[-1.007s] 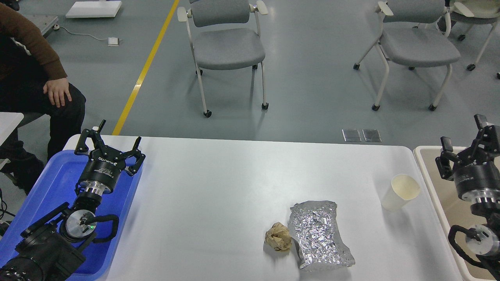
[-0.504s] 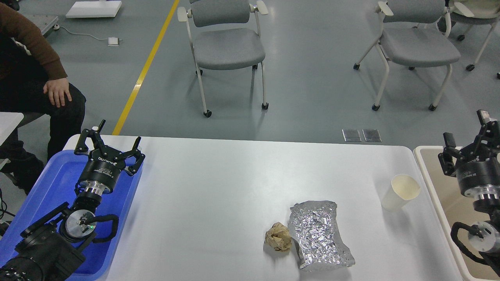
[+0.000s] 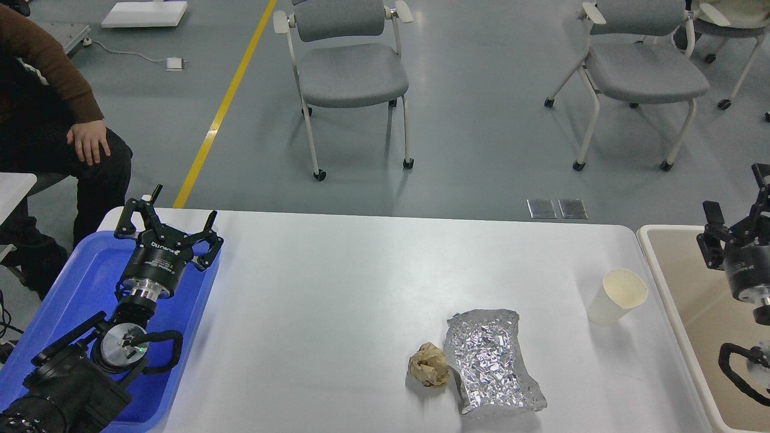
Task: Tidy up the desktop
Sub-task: 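Raise the right gripper and swing it toward the white paper cup, then extend the right gripper sideways to the white paper cup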
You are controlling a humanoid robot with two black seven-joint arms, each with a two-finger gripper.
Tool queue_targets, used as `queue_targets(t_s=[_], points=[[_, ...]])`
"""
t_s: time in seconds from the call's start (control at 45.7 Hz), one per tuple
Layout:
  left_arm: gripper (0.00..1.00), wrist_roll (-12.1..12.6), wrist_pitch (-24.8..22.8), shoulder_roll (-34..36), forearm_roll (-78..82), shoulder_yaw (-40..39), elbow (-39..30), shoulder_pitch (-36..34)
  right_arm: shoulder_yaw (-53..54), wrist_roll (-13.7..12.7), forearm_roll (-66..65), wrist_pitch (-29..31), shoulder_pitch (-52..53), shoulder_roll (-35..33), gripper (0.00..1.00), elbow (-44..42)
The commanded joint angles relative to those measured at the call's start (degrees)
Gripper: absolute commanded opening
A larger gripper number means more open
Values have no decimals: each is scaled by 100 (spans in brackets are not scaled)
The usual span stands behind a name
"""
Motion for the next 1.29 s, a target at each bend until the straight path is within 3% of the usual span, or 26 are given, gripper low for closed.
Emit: queue_targets(t_s=[0.0,0.285,0.569,0.766,0.898,1.095,1.27], points=[[100,-1,-3,2,2,0,0,0,-313,-24,-355,-168,-86,-457,100,7],[100,-1,-3,2,2,0,0,0,-2131,-86,-364,-89,239,-1652,100,43],[100,-1,-3,2,2,0,0,0,-5321,-525,-434,25,2136,-2594,100,43],[100,-1,-3,-7,2,0,0,0,-7560,-1026,-601,52,3708,-2568,100,-1],[100,-1,-3,-7,2,0,0,0,-8371,-1044,-1030,69,4395,-2480,100,-1],[100,-1,-3,-7,2,0,0,0,-8751,-1097,-1980,148,5020,-2243,100,-27],[100,-1,-3,-7,2,0,0,0,-8908,-1176,-2122,526,5556,-1540,100,-256]])
